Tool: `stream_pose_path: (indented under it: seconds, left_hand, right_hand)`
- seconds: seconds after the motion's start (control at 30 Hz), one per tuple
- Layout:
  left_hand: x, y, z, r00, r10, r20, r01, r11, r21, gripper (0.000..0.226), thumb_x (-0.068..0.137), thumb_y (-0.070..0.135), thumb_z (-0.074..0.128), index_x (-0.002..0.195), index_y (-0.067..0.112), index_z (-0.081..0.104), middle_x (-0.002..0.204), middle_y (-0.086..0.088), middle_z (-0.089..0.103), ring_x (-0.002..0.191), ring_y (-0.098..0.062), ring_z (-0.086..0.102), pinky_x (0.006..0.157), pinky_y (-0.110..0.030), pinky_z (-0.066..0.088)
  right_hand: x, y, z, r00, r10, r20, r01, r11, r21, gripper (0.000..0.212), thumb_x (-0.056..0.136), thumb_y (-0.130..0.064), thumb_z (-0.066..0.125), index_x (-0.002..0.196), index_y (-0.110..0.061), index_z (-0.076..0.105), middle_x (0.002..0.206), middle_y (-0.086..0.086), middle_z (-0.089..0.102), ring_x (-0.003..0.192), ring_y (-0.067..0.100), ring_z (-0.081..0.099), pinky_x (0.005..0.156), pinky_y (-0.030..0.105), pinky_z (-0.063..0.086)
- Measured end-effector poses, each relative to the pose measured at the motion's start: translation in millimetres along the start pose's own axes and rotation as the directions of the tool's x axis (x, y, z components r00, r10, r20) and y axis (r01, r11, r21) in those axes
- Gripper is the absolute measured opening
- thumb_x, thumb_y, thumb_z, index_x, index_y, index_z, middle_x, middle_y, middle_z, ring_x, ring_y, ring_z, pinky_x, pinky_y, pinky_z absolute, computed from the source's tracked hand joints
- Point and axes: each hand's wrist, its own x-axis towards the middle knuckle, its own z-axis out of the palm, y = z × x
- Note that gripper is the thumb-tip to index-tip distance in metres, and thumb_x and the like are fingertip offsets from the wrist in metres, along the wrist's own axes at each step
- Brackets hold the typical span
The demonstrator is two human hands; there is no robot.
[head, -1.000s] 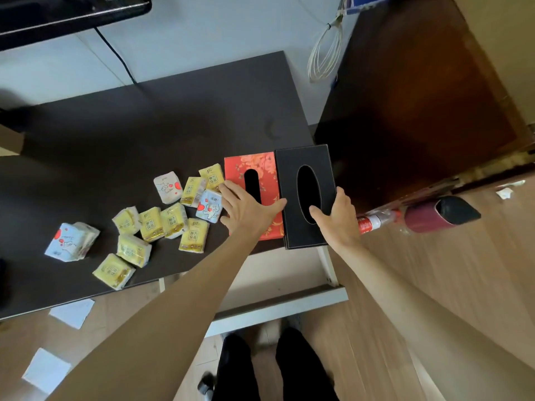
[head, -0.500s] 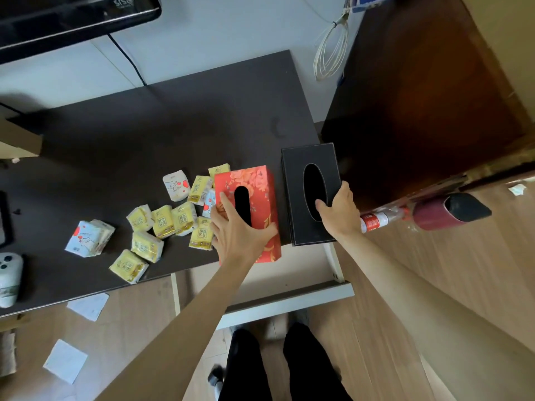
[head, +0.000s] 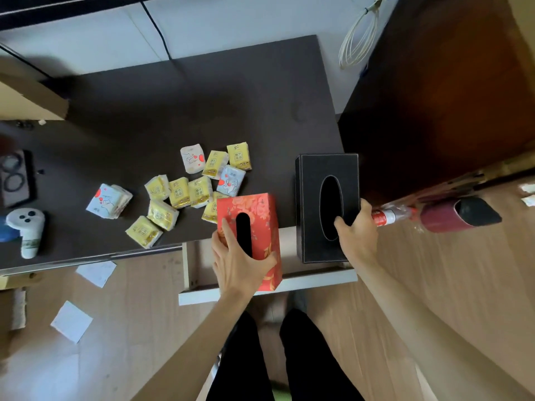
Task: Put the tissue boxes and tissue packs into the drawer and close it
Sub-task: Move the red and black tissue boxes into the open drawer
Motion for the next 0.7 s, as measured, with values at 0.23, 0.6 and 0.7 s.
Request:
stream_pose_path:
  seconds: [0.23,0.6,0.7]
  left_hand:
    - [-8.4,-35.2,19.0,0.988,-0.056,-0.141,0.054,0.998,-0.017,0.135,0.057,0.059,0.082,0.156,0.03,-0.005,0.154,-0.015,0.019,0.137,-0.041,0.028,0.108,-0.061,0.034]
    - [-7.2,-58.9,42.2,0.969,0.018,-0.246,0.001,0.997,0.074,0.129,0.059,0.054,0.081,0.158,0.016,0.008,0.151,-0.026,0.025,0.132,-0.046,0.033,0.104,-0.06,0.037]
    - [-10.5,-65.6,45.6,0.971,0.047,-0.236,-0.022,0.994,0.105,0.129,0.059,0.055,0.081,0.158,0.015,0.008,0.152,-0.026,0.024,0.134,-0.044,0.033,0.104,-0.058,0.036]
  right_hand:
    - [-29.6,23.8,23.2,0.998,-0.023,-0.052,0.03,0.992,0.125,0.066,0.092,-0.012,0.071,0.149,-0.009,0.038,0.139,0.012,0.061,0.13,0.03,0.057,0.11,0.053,0.048]
    - [-47.6,59.3,47.3,0.991,-0.128,-0.033,0.131,0.984,0.121,0.064,0.09,-0.007,0.069,0.146,-0.009,0.037,0.128,0.003,0.063,0.117,0.017,0.06,0.102,0.033,0.049]
    - [-45.5,63.2,47.7,0.992,-0.129,-0.002,0.129,0.988,0.088,0.063,0.092,-0.008,0.068,0.146,-0.008,0.036,0.13,0.006,0.062,0.118,0.024,0.061,0.102,0.041,0.05]
